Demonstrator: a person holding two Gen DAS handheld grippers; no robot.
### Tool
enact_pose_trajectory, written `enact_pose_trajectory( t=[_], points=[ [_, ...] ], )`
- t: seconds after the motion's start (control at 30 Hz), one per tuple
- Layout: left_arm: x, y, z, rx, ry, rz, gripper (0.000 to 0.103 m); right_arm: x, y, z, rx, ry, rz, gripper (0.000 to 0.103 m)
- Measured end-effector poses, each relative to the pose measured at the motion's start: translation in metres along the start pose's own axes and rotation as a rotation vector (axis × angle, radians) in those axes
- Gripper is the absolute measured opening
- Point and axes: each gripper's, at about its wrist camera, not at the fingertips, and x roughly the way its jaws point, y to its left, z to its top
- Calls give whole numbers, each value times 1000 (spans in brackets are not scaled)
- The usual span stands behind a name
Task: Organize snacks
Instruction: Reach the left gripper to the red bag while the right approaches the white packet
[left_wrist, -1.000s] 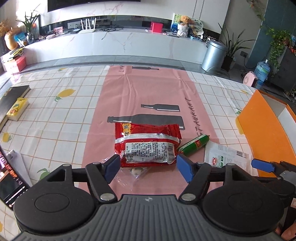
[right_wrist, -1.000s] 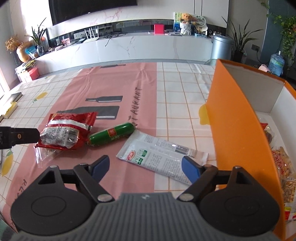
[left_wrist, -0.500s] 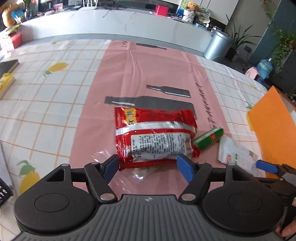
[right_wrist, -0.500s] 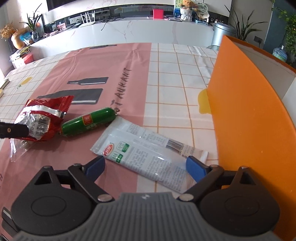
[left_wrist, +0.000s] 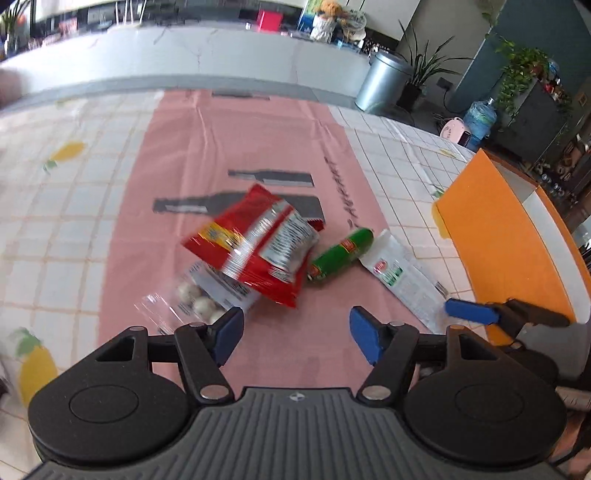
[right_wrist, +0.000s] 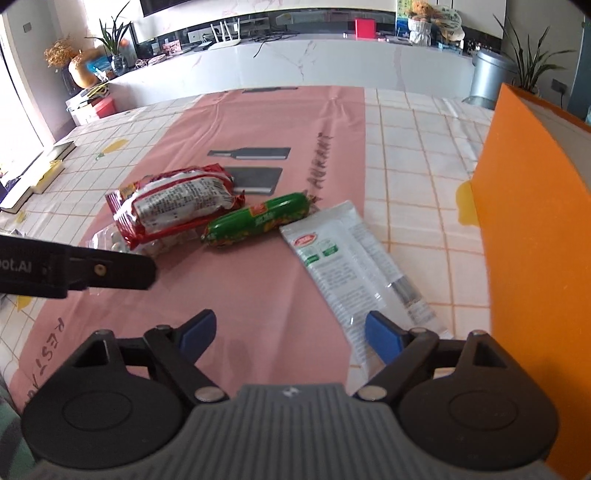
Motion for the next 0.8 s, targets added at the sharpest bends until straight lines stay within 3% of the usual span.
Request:
enact_pose_trajectory(
  t=[0.27,0.47,0.6,0.8],
  points=[
    [11,-5,32,163,-55,75,86,20,-27,21,-29,-7,-61,85],
    [41,-5,51,264,12,116,86,32,-36,23,-19,-33,-58,86],
    [59,-3,56,335,76,92,86,37,-37,19,-16,-37,-30,86],
    [73,-3,62,443,98,73,88,39,-30,16,-41,-59,-31,81]
  ],
)
